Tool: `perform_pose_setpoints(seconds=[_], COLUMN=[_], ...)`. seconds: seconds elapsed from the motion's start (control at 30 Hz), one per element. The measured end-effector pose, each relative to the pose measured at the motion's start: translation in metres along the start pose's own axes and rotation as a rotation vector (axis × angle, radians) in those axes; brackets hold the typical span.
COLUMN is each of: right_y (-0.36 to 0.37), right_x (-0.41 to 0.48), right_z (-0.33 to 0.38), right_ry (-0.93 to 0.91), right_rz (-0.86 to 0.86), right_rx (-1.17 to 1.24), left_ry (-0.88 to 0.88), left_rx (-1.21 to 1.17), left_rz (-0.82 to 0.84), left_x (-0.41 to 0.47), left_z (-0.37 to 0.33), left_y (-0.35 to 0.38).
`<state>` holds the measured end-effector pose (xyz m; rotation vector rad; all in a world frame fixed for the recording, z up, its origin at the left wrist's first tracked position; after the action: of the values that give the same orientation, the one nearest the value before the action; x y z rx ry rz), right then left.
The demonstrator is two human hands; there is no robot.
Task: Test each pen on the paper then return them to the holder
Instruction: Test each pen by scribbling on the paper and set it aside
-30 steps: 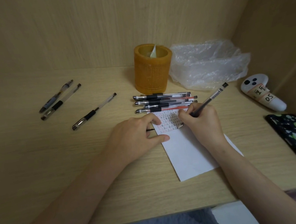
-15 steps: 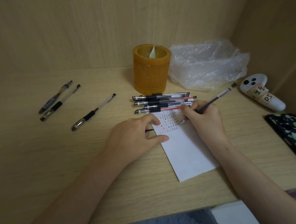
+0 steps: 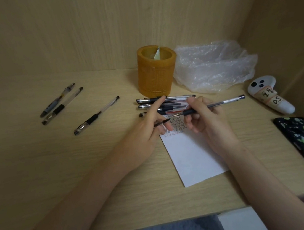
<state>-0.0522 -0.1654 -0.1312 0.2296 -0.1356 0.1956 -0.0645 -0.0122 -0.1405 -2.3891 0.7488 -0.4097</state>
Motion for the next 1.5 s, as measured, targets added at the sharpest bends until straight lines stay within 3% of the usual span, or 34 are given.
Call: perform_pose_setpoints(seconds=[0.23,0.47,0.7,0.97,1.13,1.27,1.5], right_y=[0.006,0.017,0.015,0.012,0.015,-0.005,-0.02], right_x=[-0.003,-0.006,-0.003,0.0,0.003,0.008,0.01], right_z=[0.001,0.001,-0.002,-0.005,-0.006,-0.003,-0.006], right_ry=[0.006,-0.028,0.002,0.047,0.043,-0.004,-0.019], right_rz=[0.018,0.16,0.208,0.195,0.165,0.045,-0.07], right_rx=[-0.128,-0.261,-0.048,-0.165,0.051,0.274,0.304], left_ry=[0.019,0.014,-0.042,-0.055,-0.107,-0.131,-0.139], left_rx=[-0.024,-0.019,-0.16,0.016,0.084,0.215,0.263], left_rz=[0.045,0.042,-0.301,-0.247,-0.327,-0.326,-0.387], left_x=[0.0,0.0,-0.005,-0.006,-0.003,-0.005,-0.008], left_z=[-0.005,-0.006,0.003,-0.002,-0.004,0.0,0.006], left_y=[0.003,0.004,-0.021,-0.019,-0.022,-0.026,-0.038])
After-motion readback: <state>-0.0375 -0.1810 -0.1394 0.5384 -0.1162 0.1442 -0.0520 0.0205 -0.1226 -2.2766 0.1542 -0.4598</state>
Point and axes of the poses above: each hand's wrist, its own x-axis towards the middle knuckle, its own y-axis out of the palm, z = x × y, the point moved 5 cm from there along x, towards the middle knuckle, and after that the axes turned 11 degrees about z, right-handed, at the moved point
